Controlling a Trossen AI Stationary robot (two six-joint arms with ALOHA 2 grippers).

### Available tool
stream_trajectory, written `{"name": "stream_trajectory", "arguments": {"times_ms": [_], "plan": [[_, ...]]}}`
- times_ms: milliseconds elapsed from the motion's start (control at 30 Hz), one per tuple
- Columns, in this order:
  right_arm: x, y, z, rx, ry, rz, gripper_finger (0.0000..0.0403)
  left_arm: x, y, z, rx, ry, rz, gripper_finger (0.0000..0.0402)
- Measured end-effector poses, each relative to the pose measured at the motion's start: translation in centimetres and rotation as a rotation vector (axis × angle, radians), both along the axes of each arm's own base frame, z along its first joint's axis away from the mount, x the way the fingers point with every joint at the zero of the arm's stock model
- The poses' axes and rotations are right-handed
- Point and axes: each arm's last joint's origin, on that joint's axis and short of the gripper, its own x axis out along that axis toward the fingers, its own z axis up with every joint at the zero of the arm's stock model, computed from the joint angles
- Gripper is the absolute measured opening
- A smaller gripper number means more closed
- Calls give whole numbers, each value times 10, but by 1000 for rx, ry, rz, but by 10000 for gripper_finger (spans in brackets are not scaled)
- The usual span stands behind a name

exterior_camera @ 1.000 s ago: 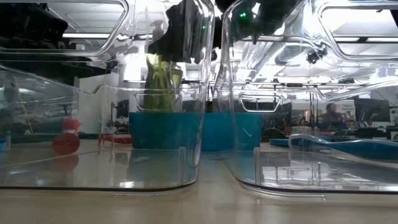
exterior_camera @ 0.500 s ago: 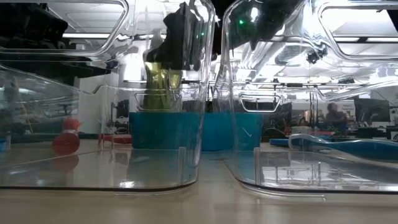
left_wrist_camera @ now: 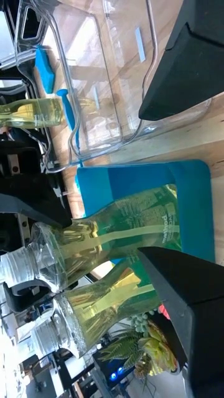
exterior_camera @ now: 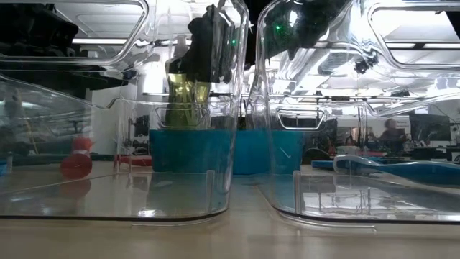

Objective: Pick & Place Kitchen Sink Supplies
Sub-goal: Put the green dish soap into the blue bin

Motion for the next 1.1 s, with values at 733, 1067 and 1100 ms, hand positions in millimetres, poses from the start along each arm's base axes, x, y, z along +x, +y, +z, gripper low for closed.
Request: {"name": "stream_trajectory", "arguments": {"times_ms": [733, 1067, 1100], "plan": [[0, -1, -2, 2, 18, -15, 285, 0, 0, 0, 0, 0, 0, 344], [-1, 0, -6, 34, 32, -59, 349, 0, 0, 0, 0, 0, 0, 344], [0, 1, -5, 37, 27, -45, 360, 0, 0, 0, 0, 0, 0, 344]]}}
